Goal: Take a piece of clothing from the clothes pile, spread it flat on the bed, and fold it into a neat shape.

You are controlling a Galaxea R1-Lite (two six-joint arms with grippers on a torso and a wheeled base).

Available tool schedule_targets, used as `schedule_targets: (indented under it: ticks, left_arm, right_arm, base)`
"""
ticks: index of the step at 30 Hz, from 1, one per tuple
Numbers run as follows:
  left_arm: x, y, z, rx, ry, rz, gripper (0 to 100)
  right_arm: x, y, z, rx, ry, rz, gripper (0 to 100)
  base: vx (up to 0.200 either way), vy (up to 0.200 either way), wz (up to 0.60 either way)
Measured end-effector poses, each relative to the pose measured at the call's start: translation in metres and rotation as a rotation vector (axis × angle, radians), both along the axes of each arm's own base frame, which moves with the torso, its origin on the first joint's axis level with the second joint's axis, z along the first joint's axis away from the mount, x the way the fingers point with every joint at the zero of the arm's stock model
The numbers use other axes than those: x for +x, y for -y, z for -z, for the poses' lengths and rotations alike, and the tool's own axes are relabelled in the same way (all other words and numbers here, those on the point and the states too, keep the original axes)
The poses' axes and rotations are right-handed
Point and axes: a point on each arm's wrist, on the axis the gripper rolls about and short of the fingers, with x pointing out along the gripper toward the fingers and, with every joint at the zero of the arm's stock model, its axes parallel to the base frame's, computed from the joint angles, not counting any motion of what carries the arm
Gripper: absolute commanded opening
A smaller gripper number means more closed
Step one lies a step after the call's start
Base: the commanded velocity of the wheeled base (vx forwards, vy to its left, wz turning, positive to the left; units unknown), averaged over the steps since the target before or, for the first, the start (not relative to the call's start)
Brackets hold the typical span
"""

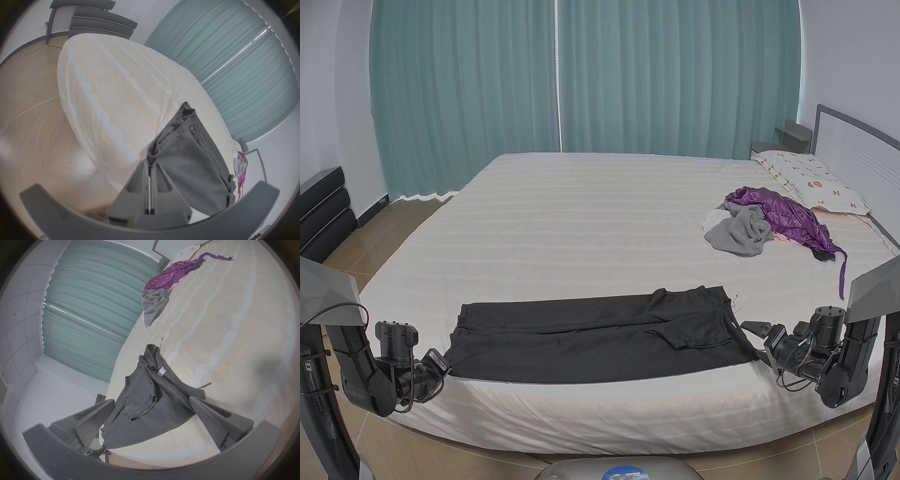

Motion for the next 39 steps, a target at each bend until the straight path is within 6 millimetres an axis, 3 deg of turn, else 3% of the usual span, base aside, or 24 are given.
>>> schedule_targets:
  ticks: [2,3,14,23,39]
  left_arm:
    - [0.0,0.0,0.0,0.0,0.001,0.001,0]
    - [0.0,0.001,0.0,0.0,0.0,0.002,100]
    - [-0.001,0.007,-0.008,-0.018,0.027,0.013,100]
    - [0.002,0.006,-0.02,-0.165,0.076,0.025,100]
    - [0.009,0.002,-0.021,-0.249,0.138,0.012,100]
  right_arm:
    - [0.0,-0.001,0.0,0.0,0.0,-0.003,100]
    - [-0.001,-0.003,-0.001,-0.001,0.001,-0.007,100]
    - [0.0,-0.034,-0.013,-0.048,0.061,-0.003,100]
    - [0.015,-0.067,-0.017,-0.048,0.044,-0.054,100]
    - [0.034,-0.082,-0.002,-0.028,-0.043,-0.04,100]
  base:
    - [0.0,0.0,0.0]
    - [0.0,0.0,0.0]
    - [0.0,0.0,0.0]
    - [0.0,0.0,0.0]
    - [0.0,0.0,0.0]
